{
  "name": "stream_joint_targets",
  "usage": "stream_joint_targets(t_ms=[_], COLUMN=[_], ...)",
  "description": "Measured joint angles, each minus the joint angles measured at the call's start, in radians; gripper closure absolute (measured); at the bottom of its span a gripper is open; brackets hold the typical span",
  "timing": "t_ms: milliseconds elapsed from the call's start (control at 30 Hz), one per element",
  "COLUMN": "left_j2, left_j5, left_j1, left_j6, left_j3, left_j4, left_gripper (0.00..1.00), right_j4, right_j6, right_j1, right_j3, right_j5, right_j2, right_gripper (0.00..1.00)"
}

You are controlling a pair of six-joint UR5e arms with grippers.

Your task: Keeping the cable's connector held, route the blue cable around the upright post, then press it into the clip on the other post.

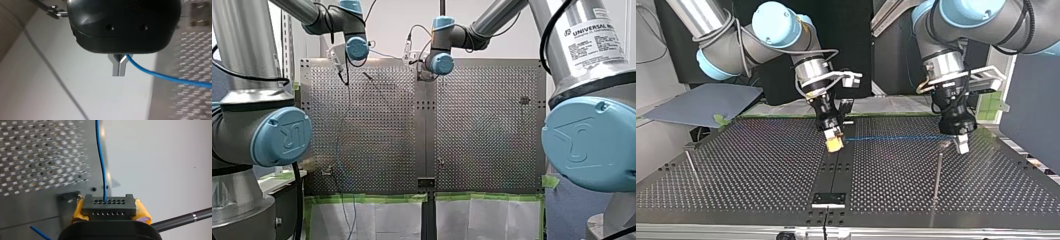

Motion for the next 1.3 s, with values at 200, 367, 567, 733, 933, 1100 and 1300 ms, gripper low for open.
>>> stream_joint_targets(t_ms=[200,367,567,733,933,1100,1300], left_j2=[0.001,-0.017,-0.063,-0.113,-0.172,-0.217,-0.267], left_j5=[0.045,0.092,0.149,0.200,0.259,0.304,0.361], left_j1=[0.051,0.098,0.154,0.206,0.265,0.310,0.367], left_j6=[-0.003,-0.022,-0.072,-0.103,-0.108,-0.110,-0.117], left_j3=[0.061,0.098,0.134,0.152,0.154,0.154,0.154], left_j4=[-0.013,-0.038,-0.044,-0.045,-0.043,-0.034,-0.015], left_gripper=[1.00,1.00,1.00,1.00,1.00,1.00,1.00], right_j4=[0.020,0.056,0.071,0.097,0.106,0.107,0.105], right_j6=[0.016,0.018,0.018,0.018,0.018,0.018,0.018], right_j1=[-0.011,-0.013,-0.014,-0.016,-0.016,-0.016,-0.016], right_j3=[-0.057,-0.110,-0.172,-0.218,-0.281,-0.334,-0.378], right_j5=[-0.021,-0.033,-0.037,-0.039,-0.041,-0.041,-0.039], right_j2=[0.019,0.060,0.081,0.115,0.162,0.198,0.244], right_gripper=[1.00,1.00,1.00,1.00,1.00,1.00,1.00])
